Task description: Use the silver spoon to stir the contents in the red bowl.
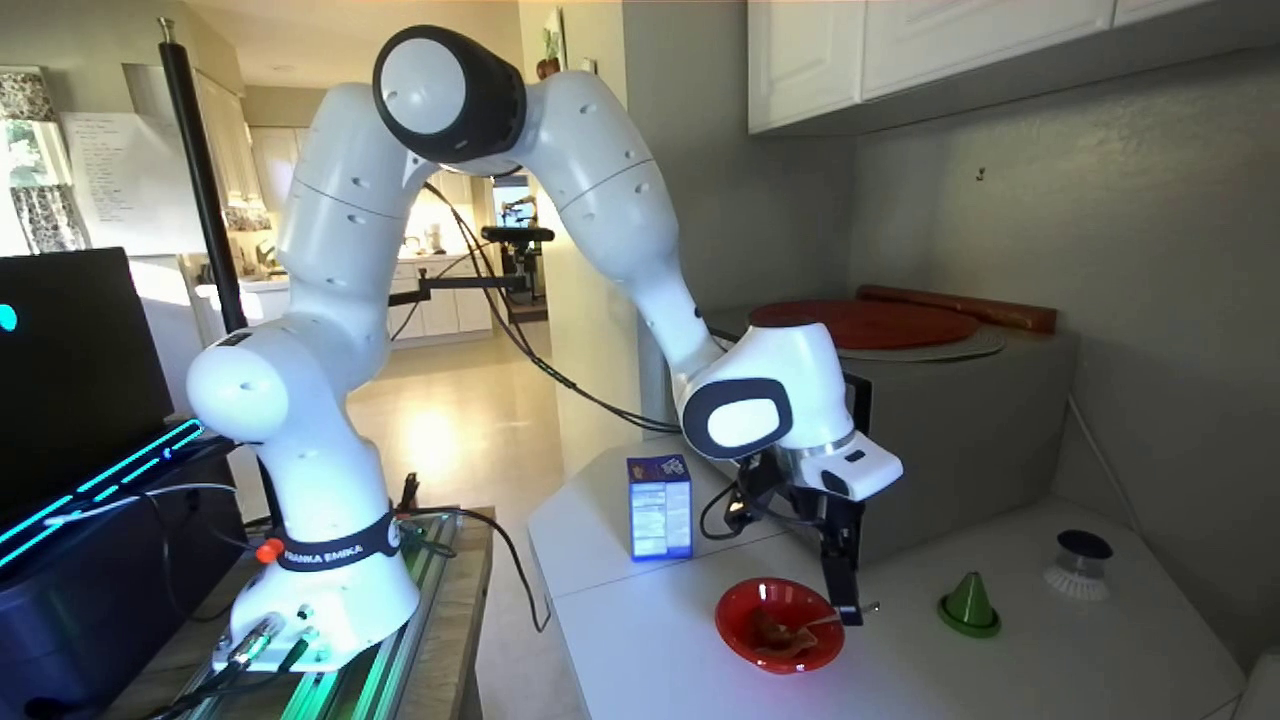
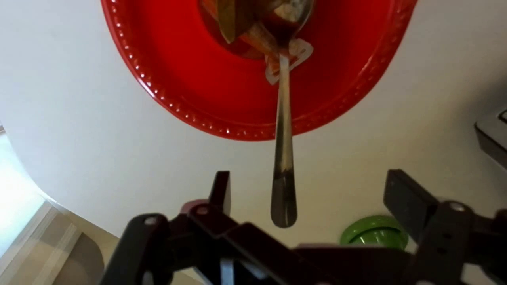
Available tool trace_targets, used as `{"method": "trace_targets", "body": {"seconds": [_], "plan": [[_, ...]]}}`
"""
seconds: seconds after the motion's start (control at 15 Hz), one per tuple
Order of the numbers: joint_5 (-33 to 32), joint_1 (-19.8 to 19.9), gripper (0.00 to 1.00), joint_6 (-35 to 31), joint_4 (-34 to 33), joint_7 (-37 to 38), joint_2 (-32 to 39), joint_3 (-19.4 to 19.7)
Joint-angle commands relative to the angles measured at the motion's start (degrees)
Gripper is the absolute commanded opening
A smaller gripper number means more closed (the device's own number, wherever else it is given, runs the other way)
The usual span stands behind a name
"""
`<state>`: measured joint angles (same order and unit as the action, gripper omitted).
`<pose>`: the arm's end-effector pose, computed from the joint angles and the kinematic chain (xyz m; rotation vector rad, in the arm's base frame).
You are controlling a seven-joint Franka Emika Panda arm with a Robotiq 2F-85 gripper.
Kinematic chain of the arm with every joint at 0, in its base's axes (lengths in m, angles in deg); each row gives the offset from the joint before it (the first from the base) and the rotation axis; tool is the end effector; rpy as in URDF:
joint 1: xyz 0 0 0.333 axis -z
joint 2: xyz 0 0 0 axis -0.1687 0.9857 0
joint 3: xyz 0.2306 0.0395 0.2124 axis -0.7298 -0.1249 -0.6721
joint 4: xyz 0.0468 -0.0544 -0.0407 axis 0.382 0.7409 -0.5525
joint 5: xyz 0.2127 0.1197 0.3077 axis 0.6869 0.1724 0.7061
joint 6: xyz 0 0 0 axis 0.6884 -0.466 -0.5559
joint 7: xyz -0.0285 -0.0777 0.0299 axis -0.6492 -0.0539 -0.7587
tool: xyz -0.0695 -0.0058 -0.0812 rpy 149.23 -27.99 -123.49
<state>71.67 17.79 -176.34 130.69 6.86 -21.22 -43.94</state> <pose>0.5636 -0.1178 0.1946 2.9793 -0.7459 0.4244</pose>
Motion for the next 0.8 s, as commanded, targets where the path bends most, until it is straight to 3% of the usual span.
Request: {"method": "trace_targets", "body": {"seconds": [0.0, 0.13, 0.2, 0.27, 0.33, 0.4, 0.6, 0.73], "plan": [[3.94, -2.89, 1.00, -0.48, -0.54, -2.99, 0.98, 2.48], [4.16, -3.99, 1.00, -0.46, -0.19, -3.06, 0.73, 3.82], [4.27, -4.33, 0.90, -0.46, -0.14, -3.09, 0.70, 4.21], [4.33, -4.61, 0.72, -0.45, -0.11, -3.12, 0.72, 4.61], [4.31, -4.85, 0.66, -0.42, -0.13, -3.12, 0.80, 4.95], [4.33, -4.99, 0.65, -0.40, -0.16, -3.14, 0.91, 5.15], [4.60, -4.83, 0.75, -0.19, -0.45, -3.53, 1.27, 5.08], [4.59, -4.83, 0.71, -0.14, -0.65, -3.75, 1.49, 5.05]]}}
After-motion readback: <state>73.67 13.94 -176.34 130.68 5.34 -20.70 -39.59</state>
